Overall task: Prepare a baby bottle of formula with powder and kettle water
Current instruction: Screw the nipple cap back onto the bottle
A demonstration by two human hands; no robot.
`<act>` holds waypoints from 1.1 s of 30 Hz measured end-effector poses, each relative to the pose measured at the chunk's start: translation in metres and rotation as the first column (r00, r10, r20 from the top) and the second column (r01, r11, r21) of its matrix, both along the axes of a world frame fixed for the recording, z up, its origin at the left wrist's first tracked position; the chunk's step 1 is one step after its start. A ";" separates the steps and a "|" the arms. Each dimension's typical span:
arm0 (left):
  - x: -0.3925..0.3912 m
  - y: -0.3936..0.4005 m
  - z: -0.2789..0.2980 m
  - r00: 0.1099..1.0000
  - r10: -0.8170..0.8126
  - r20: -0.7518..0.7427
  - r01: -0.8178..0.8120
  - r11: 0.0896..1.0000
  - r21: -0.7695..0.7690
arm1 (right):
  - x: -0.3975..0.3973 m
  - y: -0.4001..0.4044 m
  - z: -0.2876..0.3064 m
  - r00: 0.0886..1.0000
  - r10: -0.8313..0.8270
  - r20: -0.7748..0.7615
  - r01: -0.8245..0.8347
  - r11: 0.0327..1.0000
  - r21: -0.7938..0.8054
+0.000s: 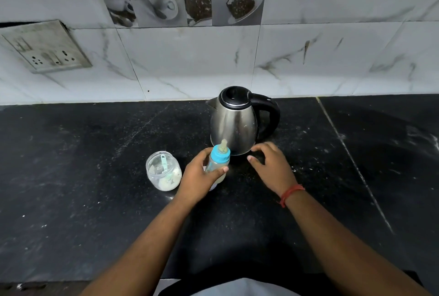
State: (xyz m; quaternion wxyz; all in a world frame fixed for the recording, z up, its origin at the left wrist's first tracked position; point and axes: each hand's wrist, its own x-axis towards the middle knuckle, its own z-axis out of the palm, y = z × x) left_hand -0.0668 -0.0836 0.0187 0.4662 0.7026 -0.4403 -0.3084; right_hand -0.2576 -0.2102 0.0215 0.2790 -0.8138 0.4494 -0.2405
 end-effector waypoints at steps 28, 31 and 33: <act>-0.002 -0.010 0.001 1.000 -0.016 -0.012 0.015 1.000 -0.008 | 0.032 -0.005 0.090 0.950 0.274 0.151 -0.283 0.958 0.047; 0.000 -0.010 0.003 1.000 -0.022 0.004 0.022 1.000 -0.017 | 0.040 -0.001 0.088 0.937 0.348 0.039 -0.349 0.937 0.011; 0.002 -0.010 0.004 1.000 -0.028 0.013 0.028 0.999 -0.022 | 0.044 0.000 0.087 0.922 0.386 -0.027 -0.386 0.922 -0.011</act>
